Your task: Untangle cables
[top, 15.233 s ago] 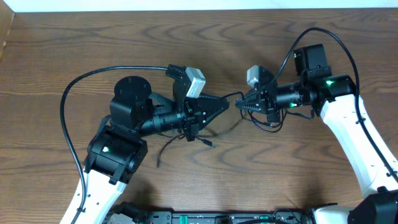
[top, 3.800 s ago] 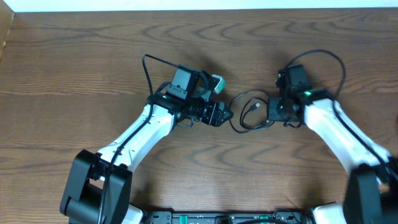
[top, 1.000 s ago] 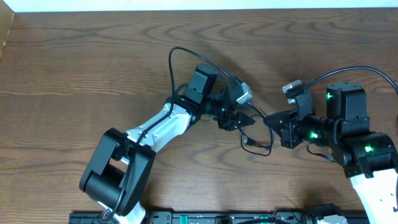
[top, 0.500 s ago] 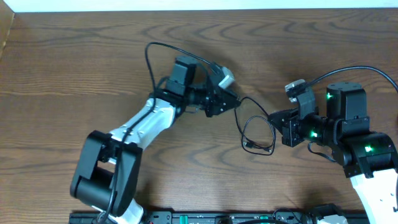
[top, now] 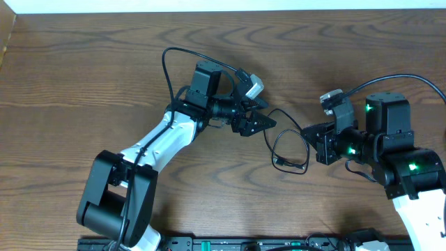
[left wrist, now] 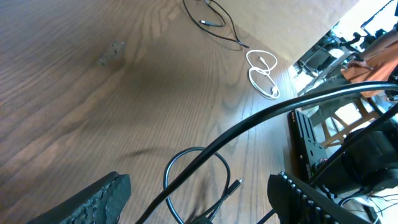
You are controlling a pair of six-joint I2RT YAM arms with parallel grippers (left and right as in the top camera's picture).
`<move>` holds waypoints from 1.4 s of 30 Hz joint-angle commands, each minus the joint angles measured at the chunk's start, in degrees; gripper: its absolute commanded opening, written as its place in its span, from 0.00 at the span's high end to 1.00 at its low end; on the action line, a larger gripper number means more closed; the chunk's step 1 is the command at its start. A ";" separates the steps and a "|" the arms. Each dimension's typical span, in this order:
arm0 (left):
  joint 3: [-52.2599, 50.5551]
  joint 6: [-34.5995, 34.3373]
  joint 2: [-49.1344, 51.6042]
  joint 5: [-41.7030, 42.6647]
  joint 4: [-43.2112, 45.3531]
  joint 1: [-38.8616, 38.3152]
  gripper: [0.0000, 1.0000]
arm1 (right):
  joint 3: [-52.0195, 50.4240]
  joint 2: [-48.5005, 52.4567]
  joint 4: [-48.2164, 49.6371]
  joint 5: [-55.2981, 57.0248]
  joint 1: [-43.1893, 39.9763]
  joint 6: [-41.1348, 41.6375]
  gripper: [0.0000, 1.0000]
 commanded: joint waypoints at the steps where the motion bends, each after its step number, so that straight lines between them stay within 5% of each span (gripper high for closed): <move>1: 0.15 -0.68 -0.96 1.16 0.33 0.07 0.24 | 1.68 -0.59 -0.07 -2.21 -0.39 -0.68 0.99; 9: 0.15 -0.48 -0.96 0.72 1.57 0.00 0.32 | 1.68 -0.59 -0.37 -4.35 -0.39 -0.70 0.99; 13: 0.15 -0.48 -0.94 0.74 1.86 0.00 0.56 | 1.68 -0.61 -0.42 -4.90 -0.39 -0.70 0.99; 24: 0.13 -0.50 -0.94 0.74 2.97 -4.26 0.56 | 1.68 -0.59 -0.24 -5.09 -0.39 -0.72 0.99; 27: 0.15 -0.50 -0.94 0.72 3.93 -5.40 0.92 | 1.68 -0.59 -0.26 -5.07 -0.39 -0.72 0.99; 35: 0.15 -2.03 -0.94 0.74 4.17 -5.29 0.92 | 1.68 -0.59 -0.37 -2.32 -0.39 -0.70 0.99; 42: 0.15 -3.80 -1.09 0.79 4.22 -4.00 0.92 | 1.68 -0.59 -3.06 11.54 -0.39 0.24 0.99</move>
